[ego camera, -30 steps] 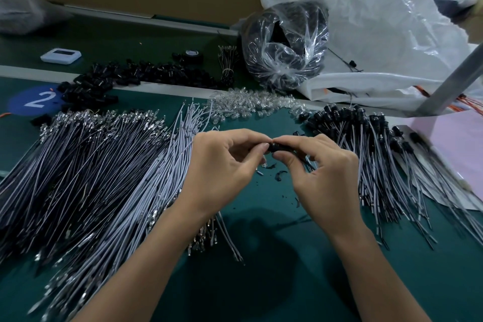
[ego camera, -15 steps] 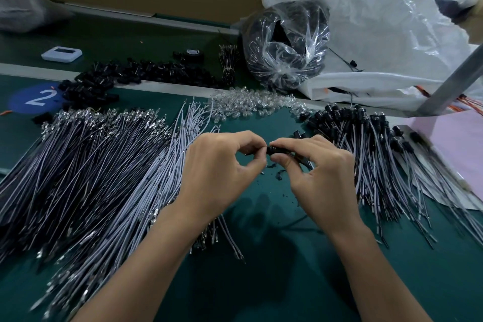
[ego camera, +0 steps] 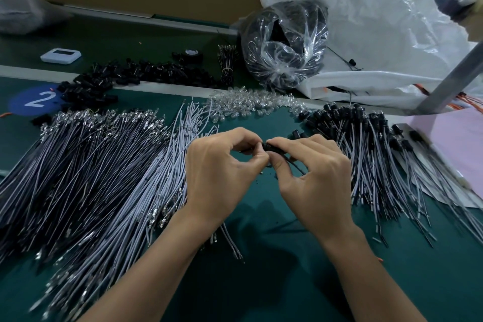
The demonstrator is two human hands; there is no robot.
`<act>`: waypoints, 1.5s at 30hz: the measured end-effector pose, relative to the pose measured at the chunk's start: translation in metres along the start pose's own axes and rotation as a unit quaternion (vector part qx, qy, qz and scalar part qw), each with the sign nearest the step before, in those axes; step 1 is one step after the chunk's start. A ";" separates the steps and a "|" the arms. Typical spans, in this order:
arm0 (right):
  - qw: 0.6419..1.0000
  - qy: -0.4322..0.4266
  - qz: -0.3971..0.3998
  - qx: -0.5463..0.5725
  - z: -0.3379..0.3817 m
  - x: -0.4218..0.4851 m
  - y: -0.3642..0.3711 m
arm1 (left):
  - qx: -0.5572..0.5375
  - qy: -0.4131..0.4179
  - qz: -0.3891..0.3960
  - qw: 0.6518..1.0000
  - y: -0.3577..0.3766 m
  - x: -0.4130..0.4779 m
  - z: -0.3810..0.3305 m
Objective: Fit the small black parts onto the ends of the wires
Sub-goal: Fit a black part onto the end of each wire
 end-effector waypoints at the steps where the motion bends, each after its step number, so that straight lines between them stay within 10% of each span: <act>1: 1.000 0.002 -0.002 -0.003 0.000 0.000 0.000 | -0.007 -0.002 -0.001 1.000 0.000 0.000 0.000; 25: 0.998 -0.010 -0.049 -0.029 0.007 -0.001 0.001 | -0.133 -0.096 -0.064 0.984 0.003 -0.002 0.002; 33: 0.998 0.028 -0.055 0.022 -0.001 0.001 -0.006 | -0.326 -0.170 0.081 0.926 0.013 0.003 0.007; 45: 1.000 0.024 -0.006 0.011 -0.005 0.002 -0.003 | -0.127 -0.035 0.086 0.987 0.003 0.008 0.005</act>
Point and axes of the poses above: each hand's wrist, its own x-axis towards the middle knuckle, its own y-axis out of the palm, z = x × y, the point moved 4 cm from there along x, towards the middle knuckle, and after that the axes turned 8 degrees about z, right-handed, at the moved point
